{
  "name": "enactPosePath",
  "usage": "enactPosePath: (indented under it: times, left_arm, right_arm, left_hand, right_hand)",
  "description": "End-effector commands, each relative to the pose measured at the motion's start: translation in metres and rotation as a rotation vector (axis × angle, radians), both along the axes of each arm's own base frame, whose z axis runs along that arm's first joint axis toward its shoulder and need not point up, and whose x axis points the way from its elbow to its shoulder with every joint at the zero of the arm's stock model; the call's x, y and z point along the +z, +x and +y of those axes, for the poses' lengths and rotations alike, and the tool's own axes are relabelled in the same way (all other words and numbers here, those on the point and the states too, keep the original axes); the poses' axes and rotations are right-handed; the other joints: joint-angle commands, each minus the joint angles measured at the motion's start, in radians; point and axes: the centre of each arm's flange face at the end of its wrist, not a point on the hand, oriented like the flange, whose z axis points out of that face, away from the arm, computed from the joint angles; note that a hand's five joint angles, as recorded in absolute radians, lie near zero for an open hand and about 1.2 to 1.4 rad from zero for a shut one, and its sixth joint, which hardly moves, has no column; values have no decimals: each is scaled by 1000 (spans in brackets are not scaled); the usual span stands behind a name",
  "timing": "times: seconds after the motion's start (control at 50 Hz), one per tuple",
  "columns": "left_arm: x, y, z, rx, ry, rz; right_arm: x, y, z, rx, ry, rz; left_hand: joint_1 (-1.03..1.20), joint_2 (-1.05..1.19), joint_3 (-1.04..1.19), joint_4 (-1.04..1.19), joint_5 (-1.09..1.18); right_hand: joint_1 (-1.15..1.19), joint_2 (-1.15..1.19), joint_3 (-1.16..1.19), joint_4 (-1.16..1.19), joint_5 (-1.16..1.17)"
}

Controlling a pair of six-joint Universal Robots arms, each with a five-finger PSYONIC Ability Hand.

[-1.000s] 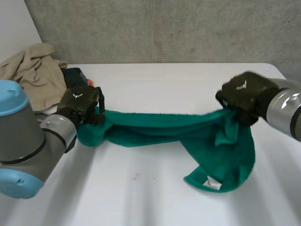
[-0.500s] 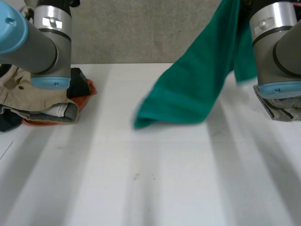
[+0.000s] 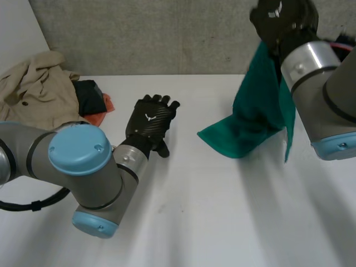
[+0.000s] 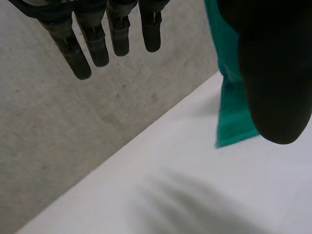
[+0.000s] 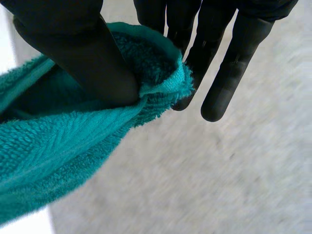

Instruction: Fold the laundry.

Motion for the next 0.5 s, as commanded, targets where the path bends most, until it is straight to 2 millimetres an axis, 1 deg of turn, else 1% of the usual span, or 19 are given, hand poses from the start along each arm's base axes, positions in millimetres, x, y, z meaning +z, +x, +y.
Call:
enactPosePath:
  times: [0.02,0.04,0.06,0.12,0.14,0.16,0.24,0.3,0.38,0.44,0.5]
  left_arm:
    - [17,-6,-7,-6,108,238]
    - [16,-7,-8,-8,122,251]
    - [17,-8,-9,-12,131,263]
    - [12,-14,-10,-23,181,287]
    - [9,-16,-10,-28,192,288]
    - [8,-23,-8,-50,204,297]
    - [3,-39,-2,-102,224,315]
    - [-1,-45,-1,-119,236,324]
    - [-8,-55,3,-141,268,349]
    - [-12,-58,7,-152,303,365]
    - [-19,-62,19,-200,392,371]
  right_arm:
    - [60,19,75,147,-123,-77]
    - [64,20,81,156,-129,-81]
    - [70,19,90,170,-137,-88]
    - [78,18,106,197,-144,-98]
    - [83,17,116,213,-147,-102]
    - [85,17,121,222,-147,-102]
    - [87,18,139,258,-135,-106]
    - [89,18,150,285,-124,-114]
    - [95,14,160,301,-123,-139]
    - [97,11,161,294,-124,-146]
    - [97,10,159,283,-121,-147]
  left_hand:
    - [-23,-17,-23,-19,-11]
    - [-23,-17,-23,-19,-11]
    - [-23,-17,-23,-19,-11]
    - [-29,-23,-28,-25,-17]
    - [-32,-26,-31,-28,-20]
    - [-37,-32,-37,-34,-26]
    - [-40,-35,-40,-37,-29]
    - [-37,-32,-37,-34,-26]
    - [-29,-23,-29,-25,-17]
    - [6,12,7,10,18]
    - [103,108,103,106,114]
  right_hand:
    - [309,220,198,191,247]
    - [309,220,198,191,247]
    - [309,220,198,191,247]
    - [309,220,198,191,247]
    - [309,220,198,191,247]
    - [309,220,198,191,247]
    - [309,220,198,191,247]
    - [309,220,198,191,247]
    - [309,220,198,191,247]
    - [309,220,198,191,247]
    - [309,220,198,191,247]
